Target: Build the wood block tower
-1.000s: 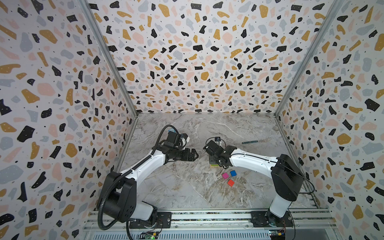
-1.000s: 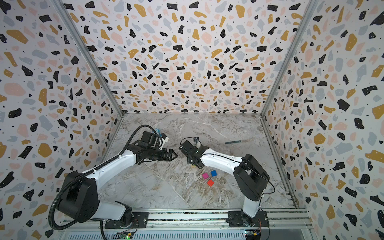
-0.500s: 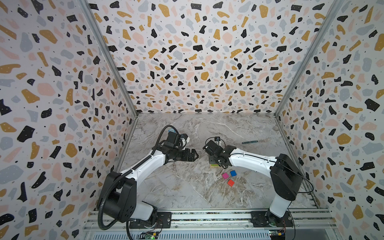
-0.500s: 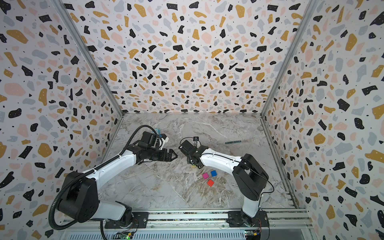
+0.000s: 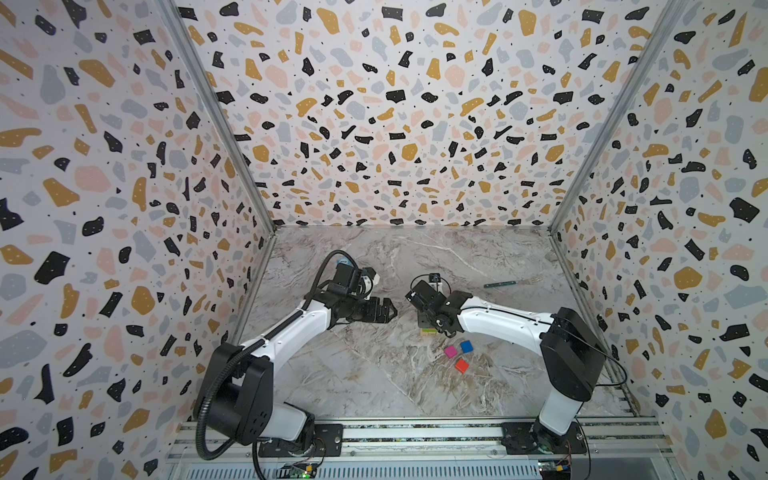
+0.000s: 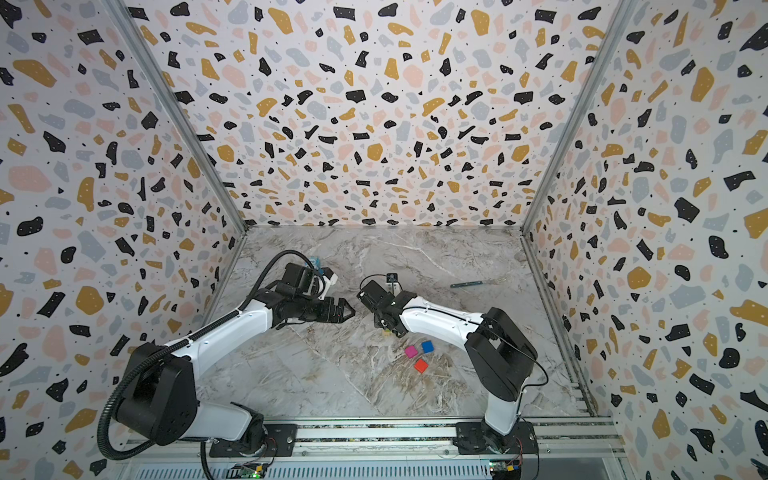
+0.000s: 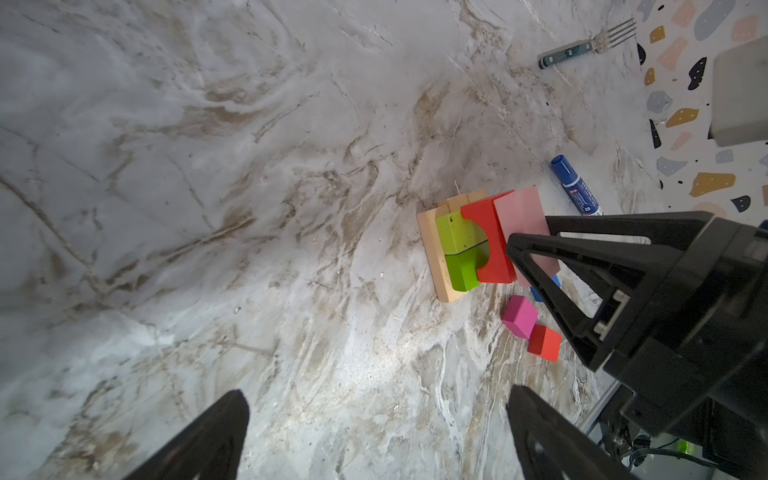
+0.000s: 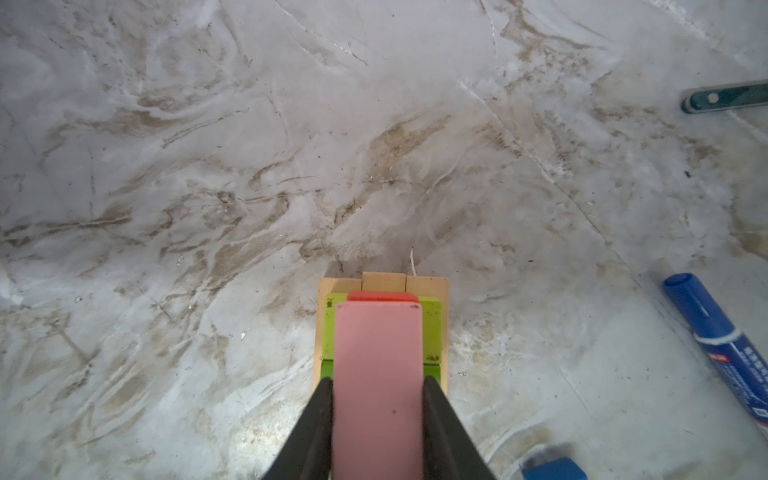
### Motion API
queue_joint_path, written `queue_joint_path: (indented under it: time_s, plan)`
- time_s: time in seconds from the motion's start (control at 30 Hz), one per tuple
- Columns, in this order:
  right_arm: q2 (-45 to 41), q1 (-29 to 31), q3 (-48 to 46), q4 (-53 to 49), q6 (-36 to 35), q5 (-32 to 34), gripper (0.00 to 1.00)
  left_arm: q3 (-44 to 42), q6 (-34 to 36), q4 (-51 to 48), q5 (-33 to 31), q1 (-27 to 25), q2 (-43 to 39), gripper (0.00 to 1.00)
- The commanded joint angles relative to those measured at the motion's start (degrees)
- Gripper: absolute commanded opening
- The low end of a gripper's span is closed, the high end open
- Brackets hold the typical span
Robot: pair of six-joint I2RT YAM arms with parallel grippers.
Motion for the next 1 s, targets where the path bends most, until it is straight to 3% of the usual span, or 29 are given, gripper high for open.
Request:
queue_joint_path:
  time_s: [0.0,0.97]
  plan:
    - [0.0,0.3,0.8,-1.0,0.1,1.5,0.35,-0.6,0.8,1.2,0.5,0.4,-0.9,0.98]
    - [0.3,0.4,0.9,-0.8,-0.5,0.9,0.40,-0.5,0.8,1.1,0.6,0.4,-0.7,0.98]
